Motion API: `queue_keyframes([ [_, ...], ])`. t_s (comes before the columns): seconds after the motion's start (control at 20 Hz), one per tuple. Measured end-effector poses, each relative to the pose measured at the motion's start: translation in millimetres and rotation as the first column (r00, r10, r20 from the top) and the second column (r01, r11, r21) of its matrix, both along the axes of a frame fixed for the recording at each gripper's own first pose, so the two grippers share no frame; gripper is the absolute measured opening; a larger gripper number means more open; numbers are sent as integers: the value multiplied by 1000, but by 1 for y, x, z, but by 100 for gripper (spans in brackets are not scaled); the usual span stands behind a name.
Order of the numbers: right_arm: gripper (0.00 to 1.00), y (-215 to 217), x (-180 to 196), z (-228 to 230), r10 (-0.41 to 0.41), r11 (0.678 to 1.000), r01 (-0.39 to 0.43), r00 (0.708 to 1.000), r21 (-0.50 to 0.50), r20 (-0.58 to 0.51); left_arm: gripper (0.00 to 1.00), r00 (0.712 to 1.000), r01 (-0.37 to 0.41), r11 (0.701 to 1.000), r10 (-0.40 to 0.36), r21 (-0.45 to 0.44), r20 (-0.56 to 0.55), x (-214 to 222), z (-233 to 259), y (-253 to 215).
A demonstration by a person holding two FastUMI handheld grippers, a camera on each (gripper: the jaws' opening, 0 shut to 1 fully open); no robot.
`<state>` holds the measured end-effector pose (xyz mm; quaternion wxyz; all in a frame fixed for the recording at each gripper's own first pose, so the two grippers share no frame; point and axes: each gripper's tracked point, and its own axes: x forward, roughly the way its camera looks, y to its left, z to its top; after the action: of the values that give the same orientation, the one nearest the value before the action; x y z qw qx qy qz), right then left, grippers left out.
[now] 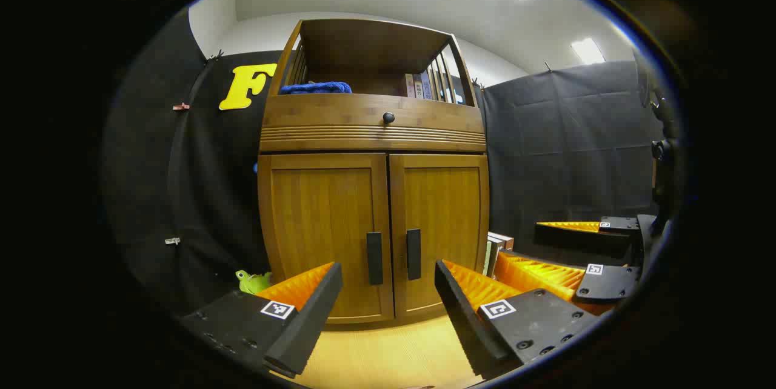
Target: Open the right door of the double-door shoe cabinet with the right hand, and open the left door with the left hand.
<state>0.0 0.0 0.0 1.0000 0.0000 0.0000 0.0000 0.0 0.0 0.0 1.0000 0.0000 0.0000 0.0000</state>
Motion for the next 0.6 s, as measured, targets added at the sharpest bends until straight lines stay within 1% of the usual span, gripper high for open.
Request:
queue_keyframes([
  [0.15,95,-1,7,-4,4,1000,-4,1000,2,-20,95,1000,-2,1000,2,-5,-7,0,-3,2],
  [0.2,95,-3,9,-3,0,1000,-1,1000,-6,-17,96,1000,-5,1000,5,-7,-8,1,-3,3],
  [0.3,95,-2,11,-4,-3,1000,2,1000,-14,-11,95,1000,-6,1000,6,-13,-2,2,-3,4],
  [0.5,95,-1,12,-1,-12,999,13,1000,-37,13,95,1000,11,1000,-10,-22,6,2,-3,3],
  [0.6,95,1,10,0,-3,1000,3,1000,-31,21,95,1000,14,1000,-14,-19,6,3,-4,3],
])
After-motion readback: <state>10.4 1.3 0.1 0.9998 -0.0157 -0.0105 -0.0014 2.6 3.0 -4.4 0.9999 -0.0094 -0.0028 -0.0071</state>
